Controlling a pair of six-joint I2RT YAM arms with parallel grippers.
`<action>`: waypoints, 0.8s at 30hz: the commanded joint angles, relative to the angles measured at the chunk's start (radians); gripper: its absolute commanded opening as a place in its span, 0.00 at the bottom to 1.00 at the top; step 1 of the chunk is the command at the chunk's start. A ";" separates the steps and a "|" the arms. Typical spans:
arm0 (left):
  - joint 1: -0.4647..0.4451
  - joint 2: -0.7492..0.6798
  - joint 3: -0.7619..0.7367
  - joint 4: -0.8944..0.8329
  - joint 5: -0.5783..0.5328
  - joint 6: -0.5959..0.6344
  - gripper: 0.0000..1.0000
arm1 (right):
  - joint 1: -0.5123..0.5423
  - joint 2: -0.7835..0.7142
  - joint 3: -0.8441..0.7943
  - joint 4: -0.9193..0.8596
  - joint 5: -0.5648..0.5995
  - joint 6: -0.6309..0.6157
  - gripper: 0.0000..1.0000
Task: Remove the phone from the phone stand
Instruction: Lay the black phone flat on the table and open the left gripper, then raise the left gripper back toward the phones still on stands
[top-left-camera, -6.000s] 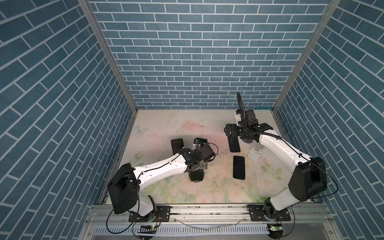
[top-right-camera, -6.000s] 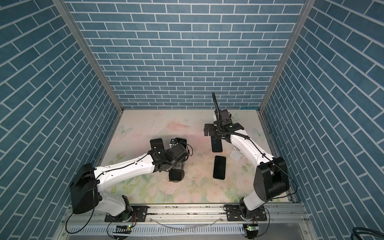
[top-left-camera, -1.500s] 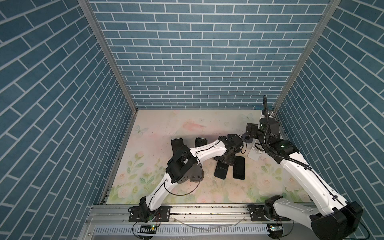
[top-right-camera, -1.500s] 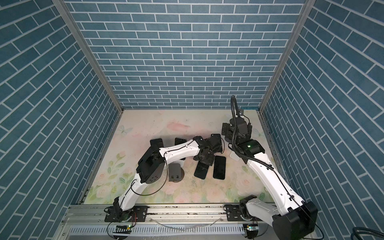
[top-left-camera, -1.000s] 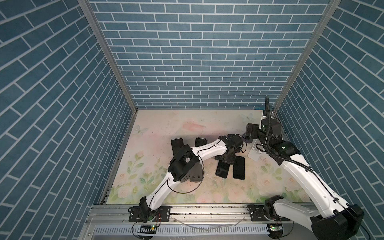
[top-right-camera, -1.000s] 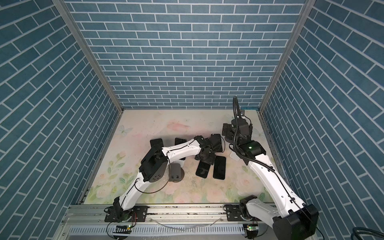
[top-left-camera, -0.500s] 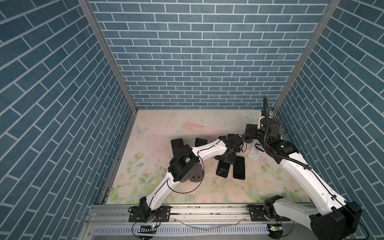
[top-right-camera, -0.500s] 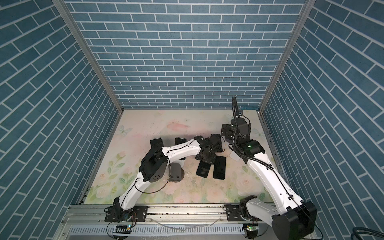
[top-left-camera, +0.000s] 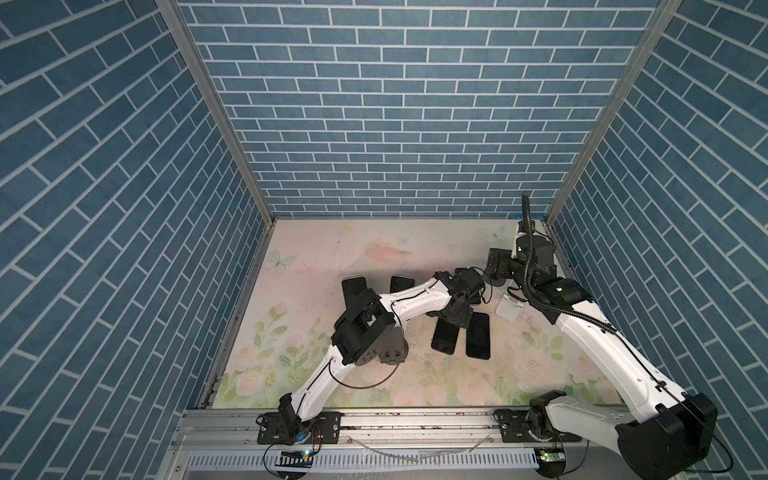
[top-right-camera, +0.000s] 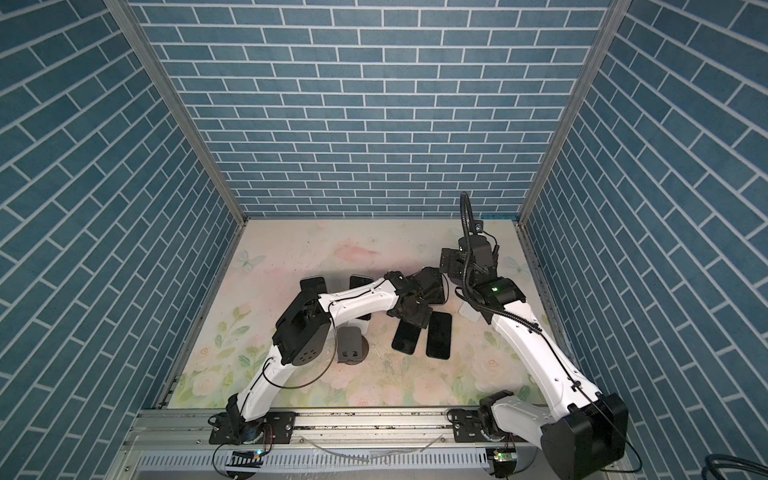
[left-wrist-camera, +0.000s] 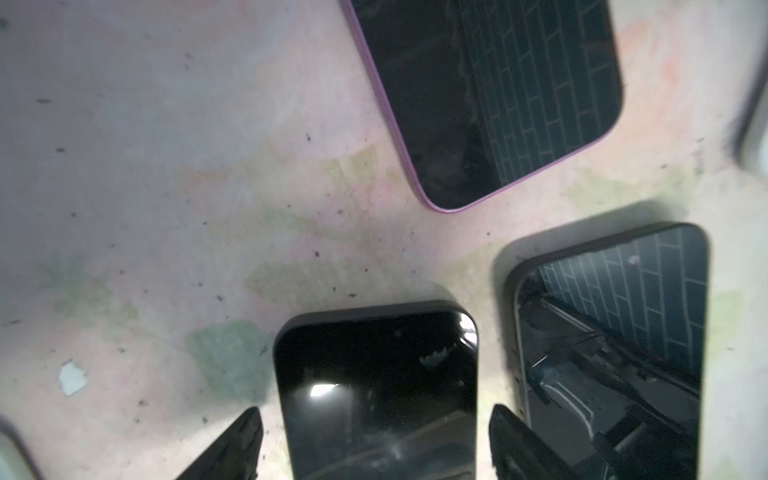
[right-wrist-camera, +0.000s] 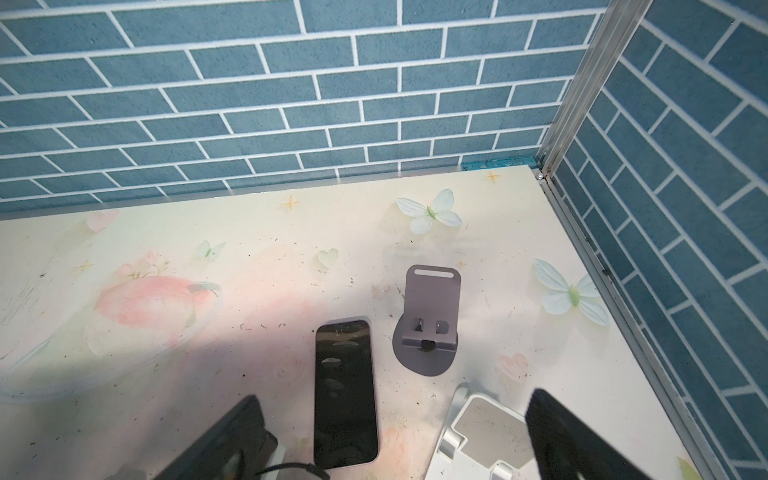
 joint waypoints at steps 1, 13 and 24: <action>0.006 -0.070 -0.040 0.041 -0.014 0.021 0.89 | -0.006 0.009 -0.001 -0.008 -0.010 0.037 0.99; -0.001 -0.334 -0.314 0.325 0.027 0.144 0.94 | -0.036 -0.015 0.067 -0.063 -0.033 0.078 0.99; -0.002 -0.555 -0.533 0.500 -0.052 0.192 0.95 | -0.041 -0.013 0.094 -0.120 -0.039 0.102 0.99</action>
